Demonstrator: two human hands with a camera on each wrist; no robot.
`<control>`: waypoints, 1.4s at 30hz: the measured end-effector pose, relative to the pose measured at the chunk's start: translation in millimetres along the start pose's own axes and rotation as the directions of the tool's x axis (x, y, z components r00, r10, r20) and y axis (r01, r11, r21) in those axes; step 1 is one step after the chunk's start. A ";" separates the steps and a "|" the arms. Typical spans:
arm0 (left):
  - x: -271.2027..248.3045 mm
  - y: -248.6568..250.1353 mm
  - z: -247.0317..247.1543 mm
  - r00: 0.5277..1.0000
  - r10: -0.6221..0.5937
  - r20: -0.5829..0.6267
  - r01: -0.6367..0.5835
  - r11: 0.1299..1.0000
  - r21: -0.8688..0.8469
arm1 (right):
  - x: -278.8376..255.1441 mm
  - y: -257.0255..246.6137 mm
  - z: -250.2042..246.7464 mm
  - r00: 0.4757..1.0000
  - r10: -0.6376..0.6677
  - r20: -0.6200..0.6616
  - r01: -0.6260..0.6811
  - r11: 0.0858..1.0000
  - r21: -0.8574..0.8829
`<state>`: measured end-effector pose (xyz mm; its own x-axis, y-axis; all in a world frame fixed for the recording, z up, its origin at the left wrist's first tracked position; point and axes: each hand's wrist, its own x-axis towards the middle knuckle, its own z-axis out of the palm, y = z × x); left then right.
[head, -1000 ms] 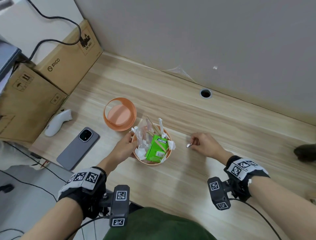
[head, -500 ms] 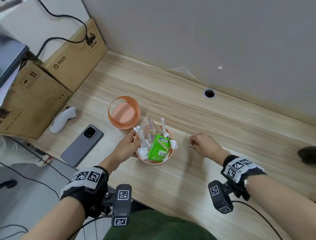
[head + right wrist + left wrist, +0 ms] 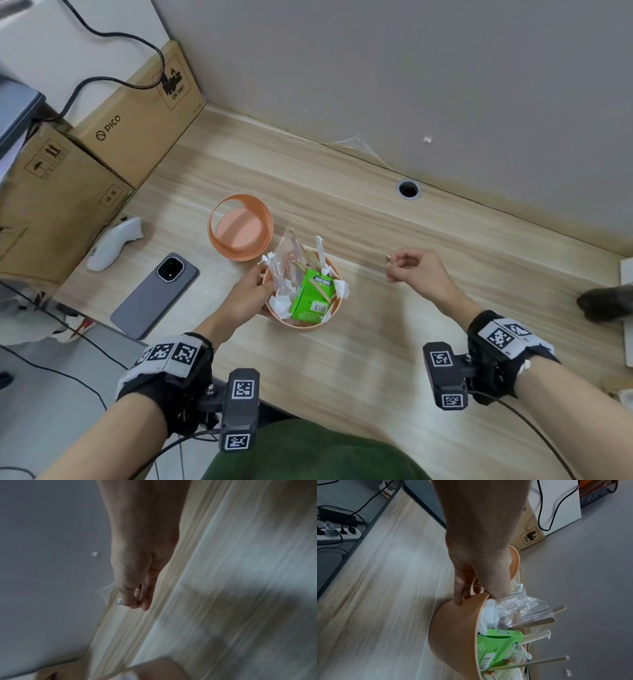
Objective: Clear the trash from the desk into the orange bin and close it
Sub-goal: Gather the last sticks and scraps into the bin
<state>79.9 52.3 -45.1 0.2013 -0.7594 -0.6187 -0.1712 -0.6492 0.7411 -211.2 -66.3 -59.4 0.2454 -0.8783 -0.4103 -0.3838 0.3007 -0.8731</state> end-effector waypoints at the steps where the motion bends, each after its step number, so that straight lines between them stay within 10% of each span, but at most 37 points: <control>1: 0.3 0.4 0.5 1.000 0.003 -0.001 -0.003 1.000 -0.006 | -1.8 -16.8 5.1 0.999 -0.042 0.025 0.041 0.998 0.037; 7: 1.7 3.1 5.2 1.000 0.005 0.004 -0.005 1.000 -0.027 | -18.5 -109.1 52.0 0.895 -0.343 0.284 0.360 0.933 -0.007; 13: -1.5 8.9 4.1 1.000 0.026 0.009 -0.025 0.998 -0.056 | -25.9 -114.9 75.1 0.741 -0.356 0.570 0.623 0.681 -0.384; 27: -4.0 20.2 -23.5 0.940 0.333 -0.067 -0.339 0.932 -0.124 | -30.4 -74.2 64.5 0.953 -0.207 0.221 0.263 0.926 -0.269; 42: 14.0 48.4 -31.1 0.943 0.280 0.177 -0.303 0.945 0.120 | -71.9 -61.6 84.9 0.986 -0.165 0.027 0.163 0.916 -0.367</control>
<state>104.5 11.6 -9.8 -0.0287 -0.9061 -0.4221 -0.3389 -0.3884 0.8569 -129.6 9.9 1.5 0.3290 -0.9056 -0.2676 -0.6383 -0.0045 -0.7698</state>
